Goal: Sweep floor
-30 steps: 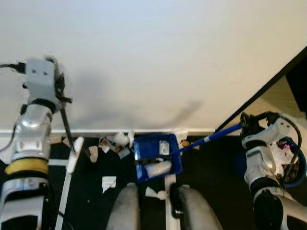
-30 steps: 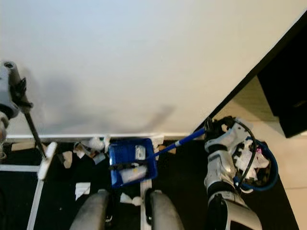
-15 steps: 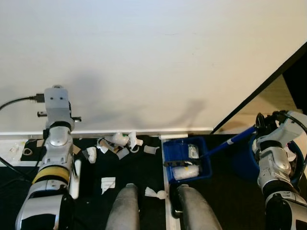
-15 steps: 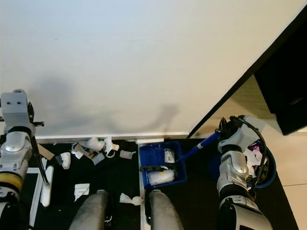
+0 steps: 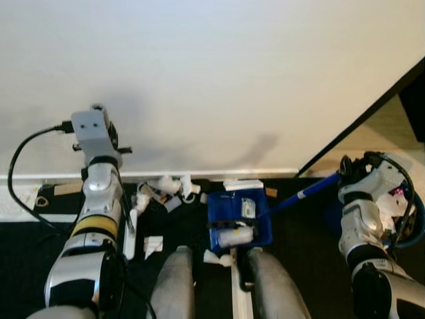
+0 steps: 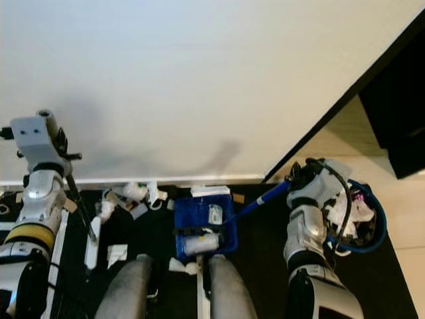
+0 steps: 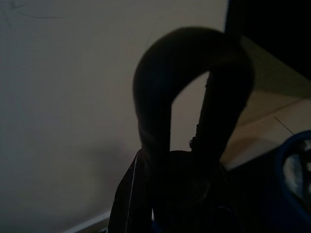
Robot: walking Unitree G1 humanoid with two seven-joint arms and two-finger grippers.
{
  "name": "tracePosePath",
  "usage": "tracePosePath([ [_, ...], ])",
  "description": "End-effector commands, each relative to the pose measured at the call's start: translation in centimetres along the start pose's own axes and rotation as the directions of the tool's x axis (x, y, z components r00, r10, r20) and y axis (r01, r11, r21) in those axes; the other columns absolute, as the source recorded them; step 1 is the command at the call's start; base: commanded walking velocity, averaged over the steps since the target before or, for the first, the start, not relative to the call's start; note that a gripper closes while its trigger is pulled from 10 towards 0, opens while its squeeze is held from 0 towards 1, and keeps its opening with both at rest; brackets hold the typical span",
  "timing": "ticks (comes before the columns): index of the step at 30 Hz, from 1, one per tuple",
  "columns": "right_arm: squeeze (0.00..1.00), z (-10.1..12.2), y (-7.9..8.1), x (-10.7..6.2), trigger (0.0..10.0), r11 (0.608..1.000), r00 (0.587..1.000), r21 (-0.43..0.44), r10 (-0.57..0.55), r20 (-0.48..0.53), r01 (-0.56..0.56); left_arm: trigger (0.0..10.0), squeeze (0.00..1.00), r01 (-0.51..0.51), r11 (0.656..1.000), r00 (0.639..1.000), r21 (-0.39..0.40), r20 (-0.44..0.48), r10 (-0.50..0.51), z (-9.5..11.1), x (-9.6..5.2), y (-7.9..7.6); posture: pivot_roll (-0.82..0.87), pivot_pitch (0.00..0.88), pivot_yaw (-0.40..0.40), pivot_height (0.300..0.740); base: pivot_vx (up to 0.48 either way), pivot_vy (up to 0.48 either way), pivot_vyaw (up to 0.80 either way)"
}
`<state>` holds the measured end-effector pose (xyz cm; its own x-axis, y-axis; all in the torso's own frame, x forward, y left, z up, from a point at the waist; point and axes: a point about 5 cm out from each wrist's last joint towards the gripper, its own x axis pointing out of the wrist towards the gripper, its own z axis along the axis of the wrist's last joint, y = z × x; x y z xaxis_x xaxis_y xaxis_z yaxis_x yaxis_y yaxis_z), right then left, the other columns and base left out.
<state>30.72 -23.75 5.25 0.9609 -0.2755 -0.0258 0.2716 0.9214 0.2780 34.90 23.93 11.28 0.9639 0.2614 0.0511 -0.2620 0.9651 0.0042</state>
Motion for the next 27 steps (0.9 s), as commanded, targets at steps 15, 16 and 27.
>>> tracePosePath([
  [15,0.0,-2.5,1.0,-0.9,10.0,0.999,0.991,-0.012,-0.031,-0.127,0.03,10.0,0.0,0.504,0.813,0.858,-0.292,0.063,-0.509,3.8,-2.9,-20.1,0.0,0.312,-0.061,0.74,0.0,0.0,0.0],
  [16,0.0,-2.5,1.0,-0.9,10.0,0.999,0.991,-0.012,-0.031,-0.127,0.03,10.0,0.0,0.504,0.813,0.858,-0.292,0.063,-0.509,3.8,-2.9,-20.1,0.0,0.312,-0.061,0.74,0.0,0.0,0.0],
  [27,0.0,-3.0,0.7,-1.4,10.0,0.999,0.988,-0.014,-0.047,-0.149,0.045,10.0,0.0,0.617,0.703,0.778,-0.354,0.143,-0.611,7.0,-4.0,-23.4,0.02,0.27,-0.043,0.74,0.0,0.0,0.0],
])
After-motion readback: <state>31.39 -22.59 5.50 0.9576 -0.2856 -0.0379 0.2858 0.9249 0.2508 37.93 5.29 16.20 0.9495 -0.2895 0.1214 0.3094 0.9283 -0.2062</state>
